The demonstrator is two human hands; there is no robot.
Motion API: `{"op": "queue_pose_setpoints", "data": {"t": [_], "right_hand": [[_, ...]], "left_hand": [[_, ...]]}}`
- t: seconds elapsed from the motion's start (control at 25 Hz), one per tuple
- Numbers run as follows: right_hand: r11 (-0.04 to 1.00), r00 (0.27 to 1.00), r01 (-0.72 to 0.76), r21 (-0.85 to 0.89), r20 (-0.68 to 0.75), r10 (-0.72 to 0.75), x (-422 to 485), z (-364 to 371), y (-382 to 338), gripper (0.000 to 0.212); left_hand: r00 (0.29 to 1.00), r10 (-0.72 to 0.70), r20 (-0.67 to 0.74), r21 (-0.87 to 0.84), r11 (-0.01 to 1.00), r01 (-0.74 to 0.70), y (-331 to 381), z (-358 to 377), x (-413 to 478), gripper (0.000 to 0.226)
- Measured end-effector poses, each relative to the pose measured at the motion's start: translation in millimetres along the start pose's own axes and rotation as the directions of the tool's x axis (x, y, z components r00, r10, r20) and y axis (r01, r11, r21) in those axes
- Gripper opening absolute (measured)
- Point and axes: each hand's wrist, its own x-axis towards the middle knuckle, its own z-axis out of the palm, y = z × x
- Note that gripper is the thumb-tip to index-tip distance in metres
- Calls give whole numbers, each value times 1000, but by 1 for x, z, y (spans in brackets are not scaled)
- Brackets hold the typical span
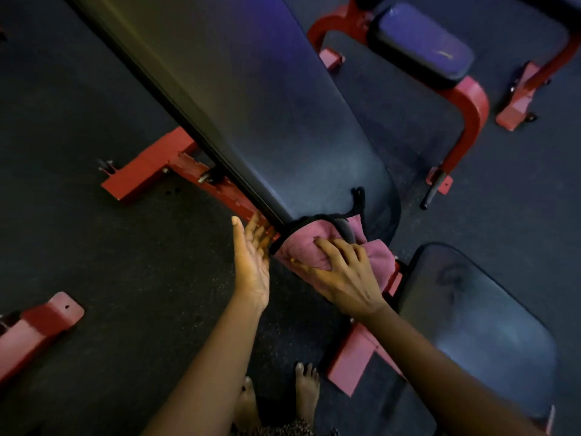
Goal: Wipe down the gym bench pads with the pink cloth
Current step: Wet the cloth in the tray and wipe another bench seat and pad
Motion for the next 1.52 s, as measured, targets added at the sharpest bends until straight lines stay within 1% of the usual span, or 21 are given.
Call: {"op": "queue_pose_setpoints", "data": {"t": [0.12, 0.2, 0.32, 0.44, 0.48, 0.52, 0.56, 0.64, 0.68, 0.72, 0.76, 0.84, 0.92, 0.96, 1.04, 1.08, 1.16, 1.2, 1.32, 1.4, 1.52], "right_hand": [[981, 980, 194, -13, 39, -193, 61, -25, 13, 50], [926, 925, 374, -55, 91, -368, 109, -47, 20, 49], [769, 784, 620, -158, 154, -601, 185, -73, 30, 49], [602, 622, 783, -156, 204, -756, 238, -85, 30, 50], [561, 579, 815, -142, 206, -789, 253, -88, 29, 50], [552, 568, 823, -132, 206, -797, 263, -94, 30, 49], [539, 558, 829, -147, 191, -807, 281, -100, 28, 47], [542, 576, 814, -208, 177, -798, 324, -115, 19, 46], [523, 563, 821, -228, 172, -809, 344, -121, 13, 47], [486, 526, 843, -231, 166, -834, 356, -122, 6, 49], [432, 471, 876, -216, 186, -862, 361, -119, 3, 53], [287, 323, 943, -170, 252, -912, 366, -107, 6, 61], [168, 196, 979, -118, 303, -933, 380, -105, 13, 60], [136, 161, 986, -99, 322, -933, 393, -109, 14, 58], [106, 125, 992, -71, 344, -931, 418, -120, 11, 54], [91, 105, 994, -57, 342, -934, 428, -125, 8, 53], [63, 73, 997, -44, 308, -948, 455, -136, 3, 52], [46, 60, 998, -53, 283, -957, 471, -142, 0, 52], [20, 42, 995, -97, 231, -972, 525, -162, -9, 53], [23, 44, 995, -99, 219, -975, 558, -172, -14, 53], [87, 109, 990, -110, 214, -971, 605, -193, -21, 52]], "left_hand": [[993, 38, -109, -86, 995, -47, 24, 3, 0, 65], [983, 46, -178, -156, 985, -74, 39, 7, -4, 63], [962, 39, -269, -241, 964, -107, 48, 10, -8, 60], [943, 29, -331, -313, 940, -138, 53, 4, -2, 59], [942, 27, -335, -336, 931, -145, 58, 2, 1, 59], [945, 11, -328, -351, 927, -133, 62, 5, 0, 59], [940, 7, -341, -377, 915, -144, 67, 5, 1, 58], [926, 46, -375, -391, 898, -203, 82, 4, 4, 57], [919, 56, -390, -397, 890, -223, 87, 5, 9, 58], [915, 50, -401, -416, 880, -230, 91, 7, 13, 59], [909, 41, -416, -421, 877, -232, 95, 10, 18, 61], [886, 35, -463, -427, 867, -258, 101, 18, 34, 72], [868, 48, -494, -425, 858, -289, 88, 34, 69, 87], [849, 49, -526, -398, 868, -297, 84, 44, 85, 94], [813, 36, -581, -396, 860, -321, 122, 51, 85, 96], [808, 66, -586, -373, 863, -341, 149, 52, 71, 86], [822, 169, -544, -339, 852, -400, 189, 54, 60, 59], [814, 202, -545, -319, 848, -423, 199, 53, 63, 52], [771, 268, -578, -242, 846, -475, 230, 51, 72, 49], [764, 276, -583, -212, 856, -471, 250, 50, 81, 49], [778, 283, -561, -149, 890, -431, 290, 44, 97, 56]]}}
